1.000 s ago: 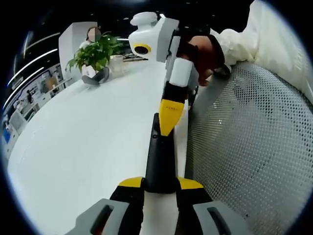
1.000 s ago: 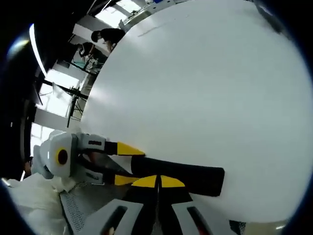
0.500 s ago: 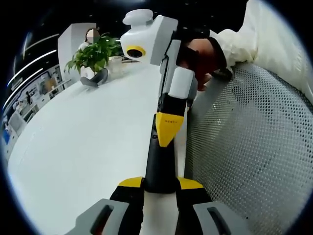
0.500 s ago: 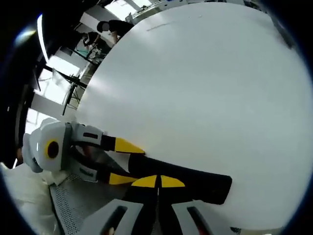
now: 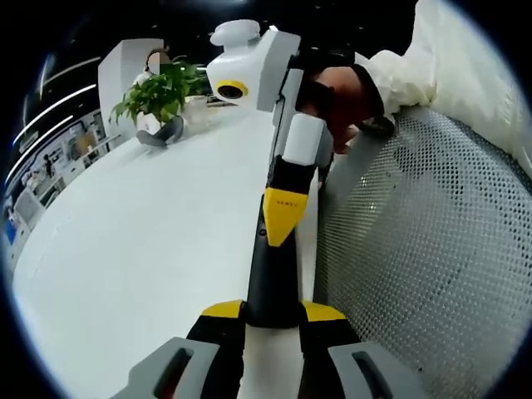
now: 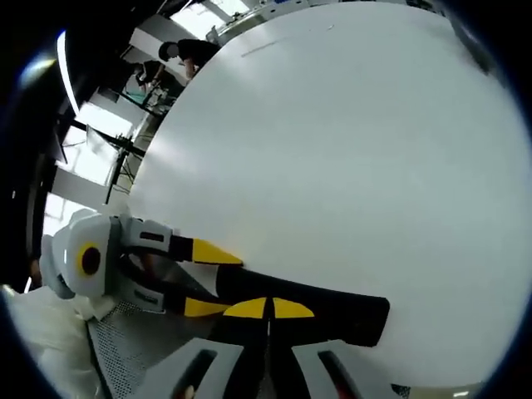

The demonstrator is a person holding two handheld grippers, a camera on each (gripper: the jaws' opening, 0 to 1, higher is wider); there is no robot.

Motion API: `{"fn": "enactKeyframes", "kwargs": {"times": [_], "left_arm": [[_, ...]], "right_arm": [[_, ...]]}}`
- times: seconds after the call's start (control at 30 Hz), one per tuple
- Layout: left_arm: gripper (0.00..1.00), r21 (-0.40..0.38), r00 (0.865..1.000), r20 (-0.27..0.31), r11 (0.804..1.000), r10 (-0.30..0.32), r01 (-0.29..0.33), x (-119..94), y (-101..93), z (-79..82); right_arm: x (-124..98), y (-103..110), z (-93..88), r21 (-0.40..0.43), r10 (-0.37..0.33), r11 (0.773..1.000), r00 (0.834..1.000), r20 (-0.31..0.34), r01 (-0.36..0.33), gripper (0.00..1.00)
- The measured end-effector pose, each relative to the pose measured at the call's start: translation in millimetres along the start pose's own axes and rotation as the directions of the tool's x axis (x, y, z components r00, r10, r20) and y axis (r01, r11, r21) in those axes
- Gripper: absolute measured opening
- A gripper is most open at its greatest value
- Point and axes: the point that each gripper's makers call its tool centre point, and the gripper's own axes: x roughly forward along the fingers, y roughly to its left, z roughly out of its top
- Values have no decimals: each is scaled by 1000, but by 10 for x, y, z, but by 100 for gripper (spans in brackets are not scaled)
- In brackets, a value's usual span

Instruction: Press the specified remote control buttons in sequence, fully releasing each button before pressing the next.

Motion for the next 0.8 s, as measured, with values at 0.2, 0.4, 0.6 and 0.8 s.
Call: {"fn": "enactKeyframes", "kwargs": {"times": [0.2, 0.4, 0.6, 0.8], "left_arm": [[25, -2, 1000, 2, 1000, 0, 0, 1, 2, -3], [25, -2, 1000, 1, 1000, 2, -2, -2, -1, -2], [25, -3, 1000, 0, 1000, 6, -6, -8, -5, 0], [25, -5, 1000, 2, 1000, 7, -7, -14, -4, 0]], "right_arm": [[15, -8, 8, 4, -10, 1000, 1000, 12, 10, 0], [16, 13, 11, -54, -15, 998, 1000, 4, 15, 0], [32, 125, 28, -69, 26, 997, 1000, 6, -25, 0], [67, 134, 41, -135, 4, 991, 1000, 4, -3, 0]]}}
